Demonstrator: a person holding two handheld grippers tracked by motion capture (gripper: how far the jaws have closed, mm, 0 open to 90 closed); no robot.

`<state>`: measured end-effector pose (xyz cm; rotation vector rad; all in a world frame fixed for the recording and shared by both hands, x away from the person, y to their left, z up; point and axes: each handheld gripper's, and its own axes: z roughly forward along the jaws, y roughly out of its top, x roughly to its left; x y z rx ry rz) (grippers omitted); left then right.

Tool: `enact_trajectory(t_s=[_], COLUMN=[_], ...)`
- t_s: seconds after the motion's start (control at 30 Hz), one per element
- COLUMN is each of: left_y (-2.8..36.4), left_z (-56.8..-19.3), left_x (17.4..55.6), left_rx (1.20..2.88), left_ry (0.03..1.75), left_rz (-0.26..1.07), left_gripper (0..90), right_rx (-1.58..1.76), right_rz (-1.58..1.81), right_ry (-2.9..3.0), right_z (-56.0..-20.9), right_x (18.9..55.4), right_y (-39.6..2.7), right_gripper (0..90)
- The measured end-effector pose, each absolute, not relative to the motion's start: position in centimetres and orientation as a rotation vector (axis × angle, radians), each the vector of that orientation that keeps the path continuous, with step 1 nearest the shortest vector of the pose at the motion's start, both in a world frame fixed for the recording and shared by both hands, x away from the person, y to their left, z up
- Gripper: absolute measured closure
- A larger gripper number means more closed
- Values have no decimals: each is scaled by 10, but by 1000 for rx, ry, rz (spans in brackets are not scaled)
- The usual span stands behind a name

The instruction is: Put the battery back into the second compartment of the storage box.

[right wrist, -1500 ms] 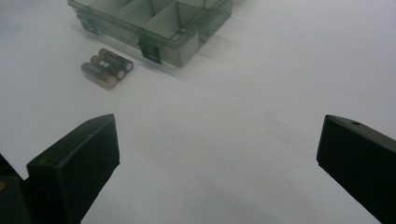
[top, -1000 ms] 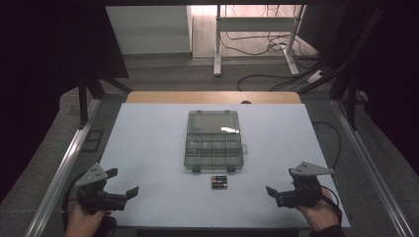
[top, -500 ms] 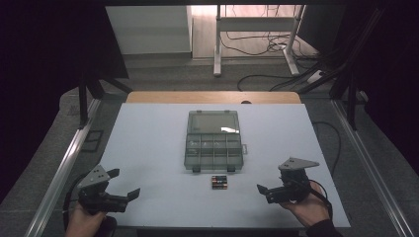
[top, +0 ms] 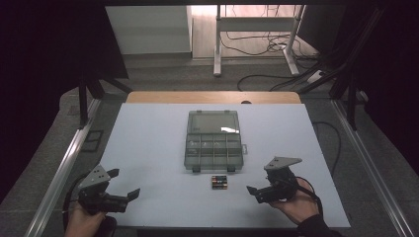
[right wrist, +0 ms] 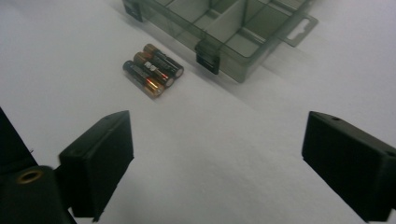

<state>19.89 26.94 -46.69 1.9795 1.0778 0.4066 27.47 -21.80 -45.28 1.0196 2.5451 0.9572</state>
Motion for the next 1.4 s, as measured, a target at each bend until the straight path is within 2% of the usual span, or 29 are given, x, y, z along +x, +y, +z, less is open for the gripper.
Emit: enact_trajectory(t_s=[0.17,0.23,0.27,0.33,0.43,0.7,1.0,1.4], left_y=[269,268,268,268,267,267,267,266], left_z=[-467,-467,-467,-467,-467,-467,-467,-467], left_x=[199,199,199,199,199,199,199,199], left_rx=[1992,1998,1998,2003,2005,2006,2012,2018], left_ry=[1073,1071,1071,1070,1069,1066,1064,1060], left_rz=[410,412,412,414,414,413,416,418], left_gripper=[0,0,0,0,0,0,0,0], right_rx=[975,938,938,910,885,858,723,581], right_rz=[954,947,947,937,943,934,872,786], right_ry=[2585,2618,2618,2644,2669,2738,2801,2888], right_z=[-453,-453,-453,-454,-454,-457,-461,-476], right_x=[277,279,279,282,286,296,302,309], right_y=[-209,-204,-204,-199,-194,-180,-157,-126], right_gripper=[201,278,278,354,406,458,583,671])
